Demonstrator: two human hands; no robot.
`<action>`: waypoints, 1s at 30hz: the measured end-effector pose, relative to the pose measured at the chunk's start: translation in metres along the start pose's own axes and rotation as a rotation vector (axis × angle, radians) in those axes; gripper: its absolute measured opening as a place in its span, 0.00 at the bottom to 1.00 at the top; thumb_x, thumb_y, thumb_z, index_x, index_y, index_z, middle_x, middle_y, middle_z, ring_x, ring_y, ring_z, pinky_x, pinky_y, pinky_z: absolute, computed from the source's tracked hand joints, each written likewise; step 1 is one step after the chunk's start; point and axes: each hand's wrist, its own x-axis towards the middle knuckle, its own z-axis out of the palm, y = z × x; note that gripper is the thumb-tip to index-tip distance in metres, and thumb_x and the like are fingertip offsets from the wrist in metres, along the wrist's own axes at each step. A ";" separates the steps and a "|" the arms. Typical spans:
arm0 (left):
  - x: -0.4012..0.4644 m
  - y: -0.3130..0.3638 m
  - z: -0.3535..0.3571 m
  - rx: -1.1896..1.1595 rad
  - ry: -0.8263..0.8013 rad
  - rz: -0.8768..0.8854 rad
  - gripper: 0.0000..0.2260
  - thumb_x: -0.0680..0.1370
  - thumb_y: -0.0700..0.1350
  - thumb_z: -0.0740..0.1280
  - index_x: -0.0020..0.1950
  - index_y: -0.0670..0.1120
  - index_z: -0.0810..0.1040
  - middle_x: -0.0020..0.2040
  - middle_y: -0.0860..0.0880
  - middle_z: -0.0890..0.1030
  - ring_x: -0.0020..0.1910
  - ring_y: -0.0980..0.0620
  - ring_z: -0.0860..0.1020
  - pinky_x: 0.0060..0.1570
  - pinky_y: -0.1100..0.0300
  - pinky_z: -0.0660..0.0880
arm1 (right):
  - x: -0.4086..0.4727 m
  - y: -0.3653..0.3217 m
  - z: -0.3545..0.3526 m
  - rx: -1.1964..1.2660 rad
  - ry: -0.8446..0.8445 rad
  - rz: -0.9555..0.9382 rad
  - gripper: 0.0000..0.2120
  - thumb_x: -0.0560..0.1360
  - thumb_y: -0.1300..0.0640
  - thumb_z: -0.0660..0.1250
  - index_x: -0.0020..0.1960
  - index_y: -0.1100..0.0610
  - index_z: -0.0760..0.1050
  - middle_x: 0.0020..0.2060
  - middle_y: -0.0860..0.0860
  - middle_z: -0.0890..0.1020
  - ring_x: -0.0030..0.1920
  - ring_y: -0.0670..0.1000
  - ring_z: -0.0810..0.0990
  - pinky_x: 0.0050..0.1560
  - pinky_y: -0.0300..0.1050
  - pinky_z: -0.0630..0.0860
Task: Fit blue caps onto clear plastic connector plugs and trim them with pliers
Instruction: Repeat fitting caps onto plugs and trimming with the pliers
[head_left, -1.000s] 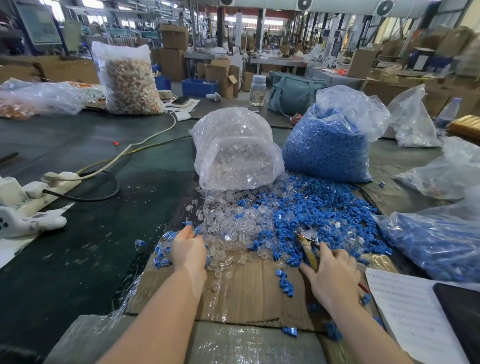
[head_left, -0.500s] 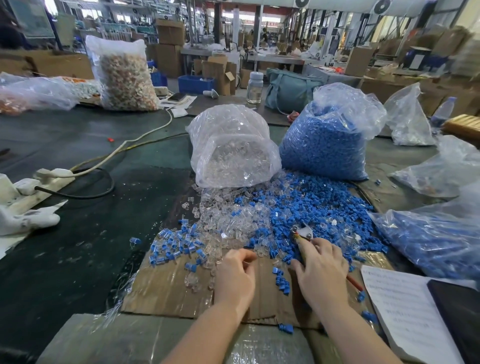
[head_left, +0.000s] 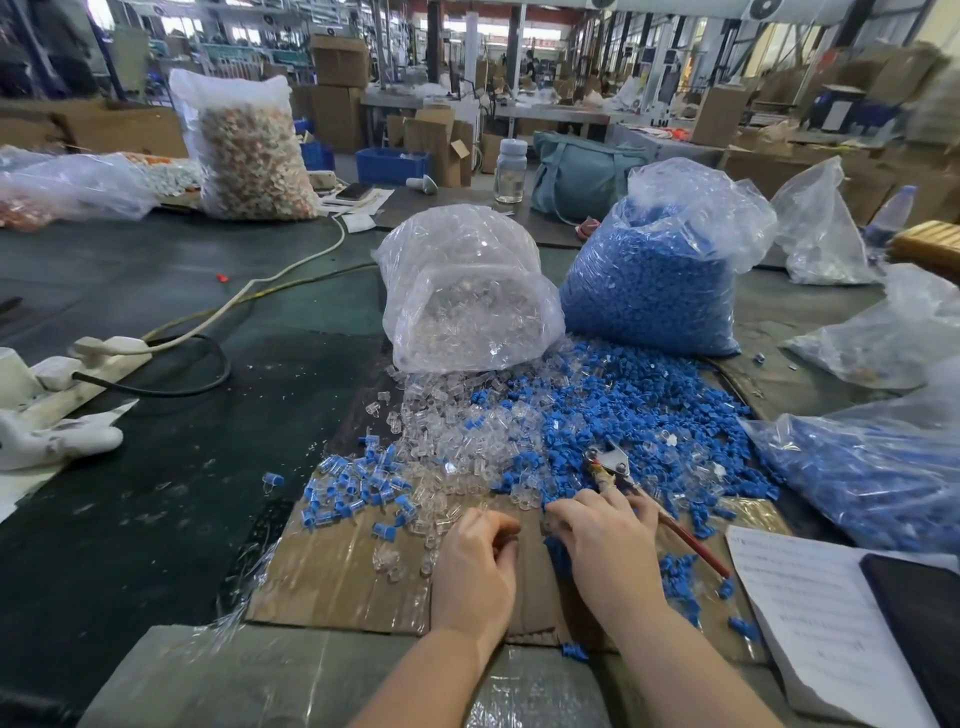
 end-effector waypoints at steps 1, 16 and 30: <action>0.000 0.000 0.000 0.004 0.001 0.005 0.07 0.76 0.39 0.66 0.51 0.49 0.79 0.44 0.59 0.73 0.48 0.59 0.73 0.50 0.73 0.67 | 0.000 0.000 0.001 0.007 0.003 0.004 0.08 0.79 0.54 0.61 0.52 0.44 0.77 0.48 0.42 0.79 0.61 0.50 0.72 0.56 0.48 0.56; -0.002 -0.001 -0.002 -0.062 0.013 0.053 0.14 0.75 0.43 0.69 0.59 0.51 0.78 0.48 0.61 0.76 0.50 0.62 0.73 0.53 0.74 0.67 | -0.004 -0.013 -0.003 0.171 0.029 -0.122 0.10 0.78 0.58 0.59 0.49 0.48 0.79 0.45 0.44 0.80 0.50 0.50 0.73 0.54 0.46 0.57; -0.003 0.004 -0.003 -0.061 0.022 -0.024 0.10 0.77 0.45 0.65 0.58 0.50 0.78 0.46 0.61 0.73 0.46 0.65 0.71 0.45 0.80 0.65 | 0.000 -0.008 -0.022 0.007 -0.146 -0.051 0.08 0.76 0.59 0.60 0.49 0.49 0.75 0.47 0.44 0.77 0.52 0.49 0.71 0.59 0.50 0.58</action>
